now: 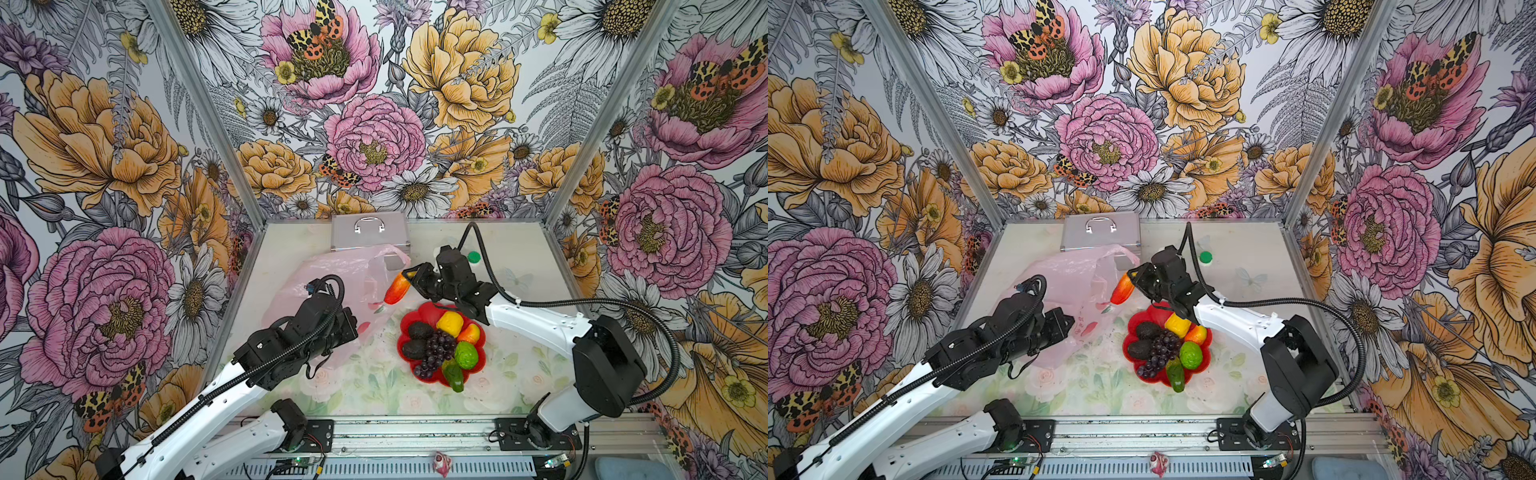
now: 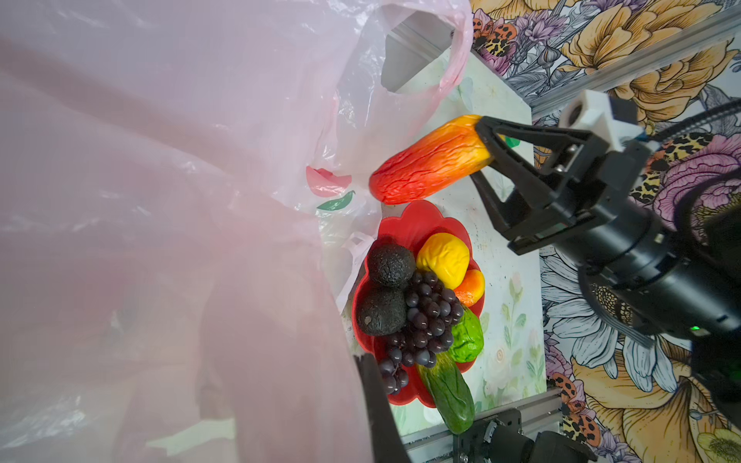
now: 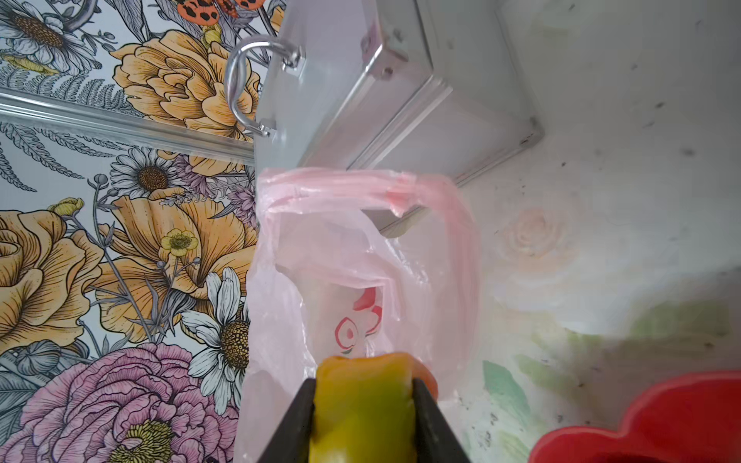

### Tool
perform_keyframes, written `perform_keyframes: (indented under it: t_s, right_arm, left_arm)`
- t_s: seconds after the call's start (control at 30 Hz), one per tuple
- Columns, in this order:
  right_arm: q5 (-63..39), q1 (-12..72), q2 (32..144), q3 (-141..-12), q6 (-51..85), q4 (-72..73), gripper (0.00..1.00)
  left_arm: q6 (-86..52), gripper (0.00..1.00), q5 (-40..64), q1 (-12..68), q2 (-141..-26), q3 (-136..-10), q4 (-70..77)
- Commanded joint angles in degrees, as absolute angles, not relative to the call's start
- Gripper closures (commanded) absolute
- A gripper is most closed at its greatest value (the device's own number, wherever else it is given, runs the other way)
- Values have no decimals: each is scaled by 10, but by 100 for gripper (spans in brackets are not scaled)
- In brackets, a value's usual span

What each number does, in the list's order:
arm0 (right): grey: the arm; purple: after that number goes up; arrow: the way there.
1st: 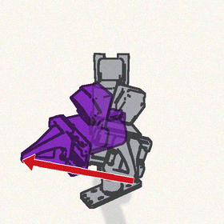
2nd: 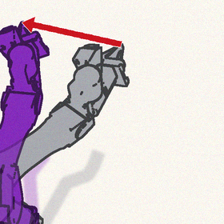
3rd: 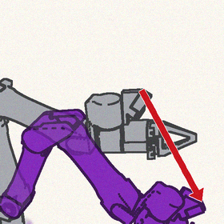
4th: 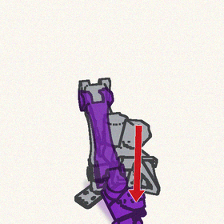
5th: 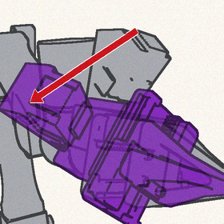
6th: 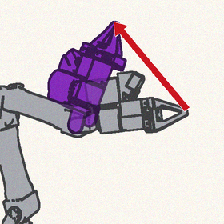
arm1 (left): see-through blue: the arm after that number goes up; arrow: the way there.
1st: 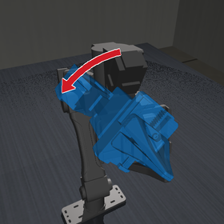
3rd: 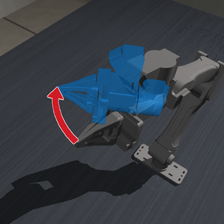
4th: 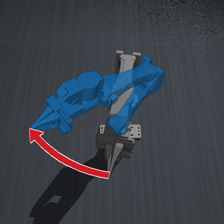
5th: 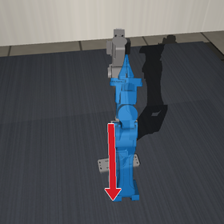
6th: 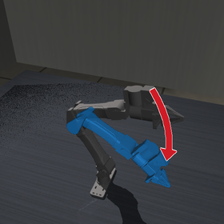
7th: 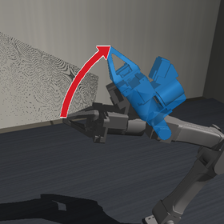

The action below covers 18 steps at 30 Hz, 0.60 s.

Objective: Place the fruits into the plastic bag
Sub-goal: Place the fruit in the plastic bag.

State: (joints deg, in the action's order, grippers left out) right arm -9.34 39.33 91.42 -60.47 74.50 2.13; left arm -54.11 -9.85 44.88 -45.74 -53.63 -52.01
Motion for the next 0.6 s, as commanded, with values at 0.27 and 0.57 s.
perform_keyframes:
  t_s: [0.27, 0.57]
  right_arm:
    - [-107, 450, 1021, -677, 876, 143, 73]
    - [-141, 509, 1106, -737, 950, 161, 70]
  left_arm:
    - [-529, 100, -98, 453, -447, -534, -486]
    - [-525, 100, -101, 439, -429, -523, -460]
